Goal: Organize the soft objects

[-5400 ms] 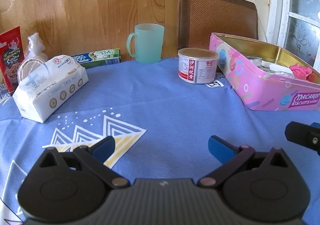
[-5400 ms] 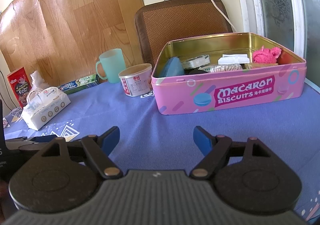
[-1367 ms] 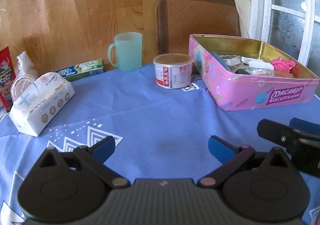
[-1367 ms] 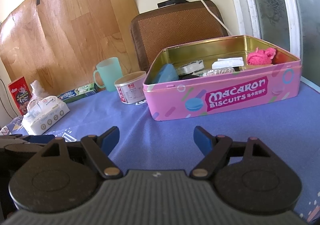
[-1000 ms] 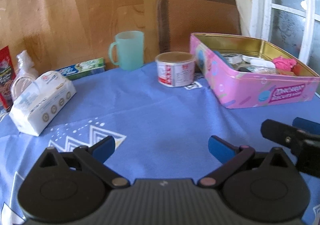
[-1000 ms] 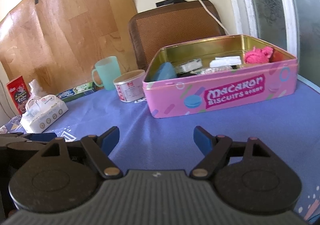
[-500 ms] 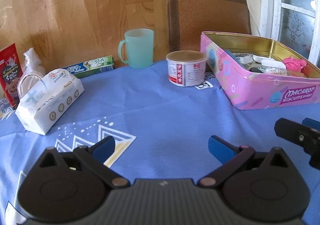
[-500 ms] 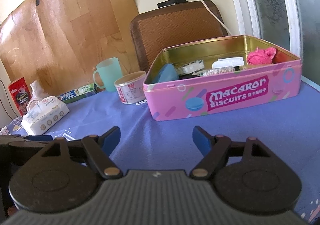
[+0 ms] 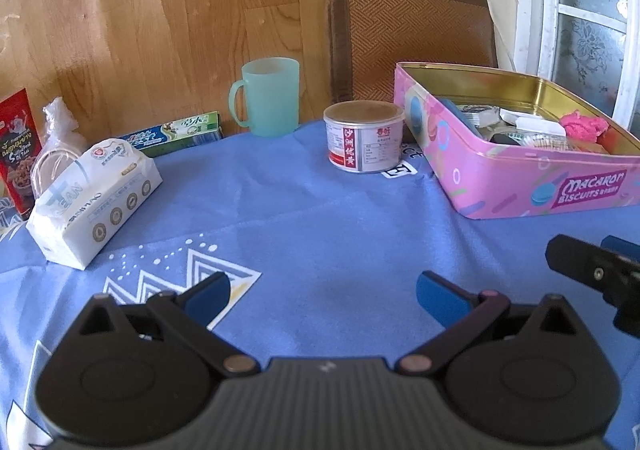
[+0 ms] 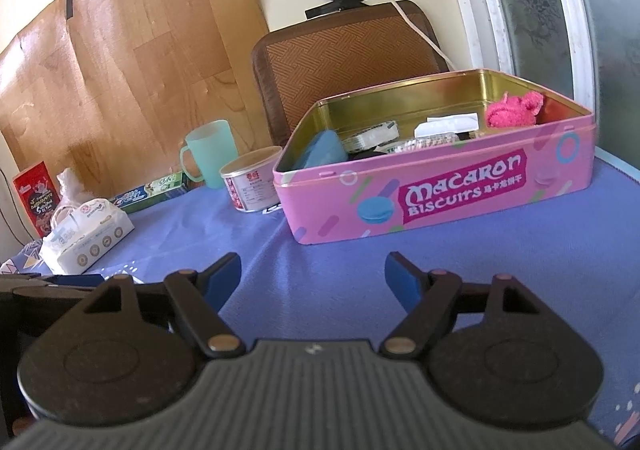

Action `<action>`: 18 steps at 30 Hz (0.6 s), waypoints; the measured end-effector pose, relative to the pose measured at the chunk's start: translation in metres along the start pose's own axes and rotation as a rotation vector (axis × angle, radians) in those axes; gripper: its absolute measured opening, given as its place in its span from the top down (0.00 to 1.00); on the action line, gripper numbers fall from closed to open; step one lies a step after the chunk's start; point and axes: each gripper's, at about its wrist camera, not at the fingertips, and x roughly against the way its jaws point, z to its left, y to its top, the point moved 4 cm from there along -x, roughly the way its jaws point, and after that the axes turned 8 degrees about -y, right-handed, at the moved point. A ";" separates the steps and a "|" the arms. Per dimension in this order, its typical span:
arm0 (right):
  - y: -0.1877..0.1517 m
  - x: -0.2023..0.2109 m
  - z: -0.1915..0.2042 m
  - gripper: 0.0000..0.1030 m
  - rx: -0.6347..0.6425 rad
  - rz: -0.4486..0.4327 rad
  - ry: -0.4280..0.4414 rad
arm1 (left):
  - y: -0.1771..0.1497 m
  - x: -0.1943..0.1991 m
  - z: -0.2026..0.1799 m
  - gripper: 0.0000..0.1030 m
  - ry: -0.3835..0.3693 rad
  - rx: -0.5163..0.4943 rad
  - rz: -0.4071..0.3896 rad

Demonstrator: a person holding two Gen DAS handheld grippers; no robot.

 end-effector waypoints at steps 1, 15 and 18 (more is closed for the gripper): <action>0.000 0.000 0.000 0.22 0.000 -0.001 0.001 | 0.000 0.000 0.001 0.00 0.001 0.002 0.000; 0.002 0.002 0.007 0.22 0.025 -0.012 0.002 | -0.001 0.003 0.011 0.00 0.011 0.018 -0.014; 0.003 0.004 0.008 0.22 0.027 -0.019 0.000 | -0.001 0.005 0.013 0.00 -0.004 0.026 -0.018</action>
